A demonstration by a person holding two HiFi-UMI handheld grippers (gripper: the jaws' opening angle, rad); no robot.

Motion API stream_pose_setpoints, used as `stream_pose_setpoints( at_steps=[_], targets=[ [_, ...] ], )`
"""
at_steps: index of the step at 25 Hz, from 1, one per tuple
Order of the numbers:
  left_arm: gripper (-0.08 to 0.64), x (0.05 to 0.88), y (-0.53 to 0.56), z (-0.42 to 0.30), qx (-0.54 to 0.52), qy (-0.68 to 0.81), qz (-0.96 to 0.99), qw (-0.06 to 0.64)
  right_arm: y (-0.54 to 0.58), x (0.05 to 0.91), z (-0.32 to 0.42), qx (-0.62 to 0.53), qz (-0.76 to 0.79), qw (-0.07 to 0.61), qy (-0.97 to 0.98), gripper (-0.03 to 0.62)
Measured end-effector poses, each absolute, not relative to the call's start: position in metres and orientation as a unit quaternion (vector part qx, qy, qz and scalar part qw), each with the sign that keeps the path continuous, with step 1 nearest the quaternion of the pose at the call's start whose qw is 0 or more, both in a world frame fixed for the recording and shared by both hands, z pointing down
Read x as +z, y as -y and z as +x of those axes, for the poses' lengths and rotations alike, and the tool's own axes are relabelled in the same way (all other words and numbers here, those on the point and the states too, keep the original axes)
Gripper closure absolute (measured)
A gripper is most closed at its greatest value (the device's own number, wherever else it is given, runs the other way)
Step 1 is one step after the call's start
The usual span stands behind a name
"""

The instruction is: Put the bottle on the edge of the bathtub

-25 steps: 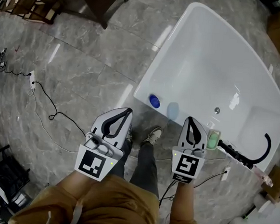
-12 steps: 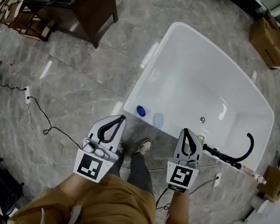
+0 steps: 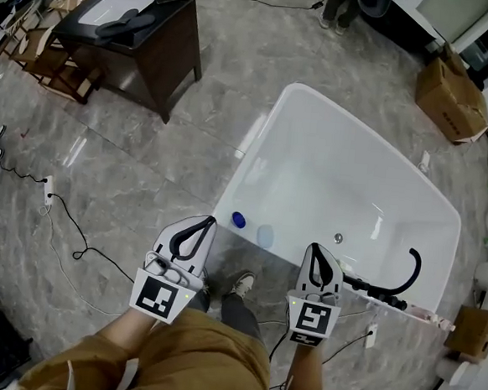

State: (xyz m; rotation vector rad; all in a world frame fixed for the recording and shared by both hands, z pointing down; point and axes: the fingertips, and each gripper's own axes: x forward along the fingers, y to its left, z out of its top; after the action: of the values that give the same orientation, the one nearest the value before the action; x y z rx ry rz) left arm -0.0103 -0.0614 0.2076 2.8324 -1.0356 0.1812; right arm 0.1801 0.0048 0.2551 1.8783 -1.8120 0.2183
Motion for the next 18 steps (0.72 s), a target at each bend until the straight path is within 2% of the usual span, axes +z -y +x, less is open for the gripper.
stream_pose_setpoints(
  at_steps=[9, 18],
  targets=[
    [0.552, 0.158, 0.055, -0.011, 0.041, 0.354, 0.934, 0.025, -0.011, 0.179, 0.194, 0.035, 0.711, 0.189, 0.676, 0.589],
    [0.552, 0.123, 0.051, -0.017, 0.03, 0.377, 0.926, -0.001, -0.025, 0.131, 0.215, -0.006, 0.717, 0.162, 0.678, 0.589]
  ],
)
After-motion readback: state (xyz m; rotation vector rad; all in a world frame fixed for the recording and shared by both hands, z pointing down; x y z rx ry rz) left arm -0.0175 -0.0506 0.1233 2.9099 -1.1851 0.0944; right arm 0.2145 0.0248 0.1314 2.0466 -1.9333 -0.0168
